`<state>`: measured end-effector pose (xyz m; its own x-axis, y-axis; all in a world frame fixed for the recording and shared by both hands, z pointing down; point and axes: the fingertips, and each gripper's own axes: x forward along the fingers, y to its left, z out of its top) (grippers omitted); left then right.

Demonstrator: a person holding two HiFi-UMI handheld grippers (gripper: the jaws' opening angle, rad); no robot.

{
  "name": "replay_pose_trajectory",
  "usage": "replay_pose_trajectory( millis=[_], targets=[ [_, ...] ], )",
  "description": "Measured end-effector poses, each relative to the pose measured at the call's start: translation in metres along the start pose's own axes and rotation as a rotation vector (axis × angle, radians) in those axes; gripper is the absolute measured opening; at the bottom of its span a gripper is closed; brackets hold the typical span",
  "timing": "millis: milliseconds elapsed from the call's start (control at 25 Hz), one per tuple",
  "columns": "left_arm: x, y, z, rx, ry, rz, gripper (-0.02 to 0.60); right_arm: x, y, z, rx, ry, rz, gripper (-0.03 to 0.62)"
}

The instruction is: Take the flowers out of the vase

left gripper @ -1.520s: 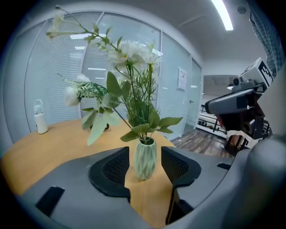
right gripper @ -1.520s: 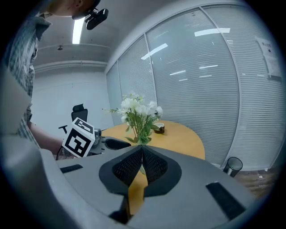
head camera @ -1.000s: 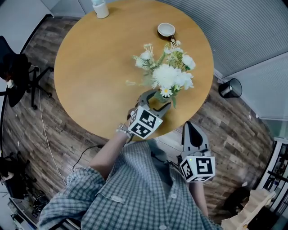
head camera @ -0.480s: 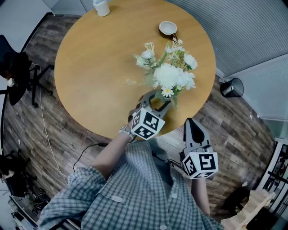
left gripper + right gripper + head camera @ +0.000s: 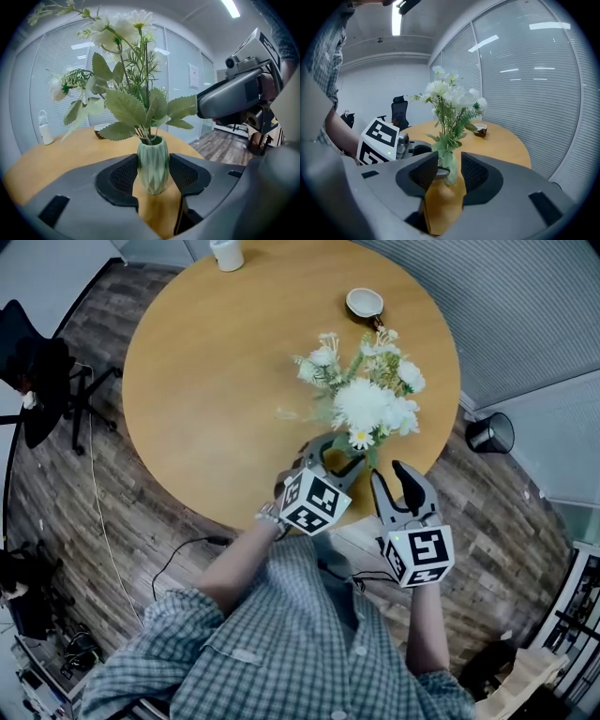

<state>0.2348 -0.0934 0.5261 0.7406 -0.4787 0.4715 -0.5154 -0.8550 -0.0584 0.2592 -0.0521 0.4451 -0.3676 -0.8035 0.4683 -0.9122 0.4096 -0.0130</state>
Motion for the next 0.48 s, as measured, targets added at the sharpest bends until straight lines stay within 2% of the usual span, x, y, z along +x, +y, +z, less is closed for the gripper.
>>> replay_pose_trajectory(
  millis=[480],
  targets=[
    [0.003, -0.006, 0.002, -0.003, 0.012, 0.003, 0.222, 0.05, 0.002, 0.003, -0.088, 0.027, 0.069, 0.164]
  ],
)
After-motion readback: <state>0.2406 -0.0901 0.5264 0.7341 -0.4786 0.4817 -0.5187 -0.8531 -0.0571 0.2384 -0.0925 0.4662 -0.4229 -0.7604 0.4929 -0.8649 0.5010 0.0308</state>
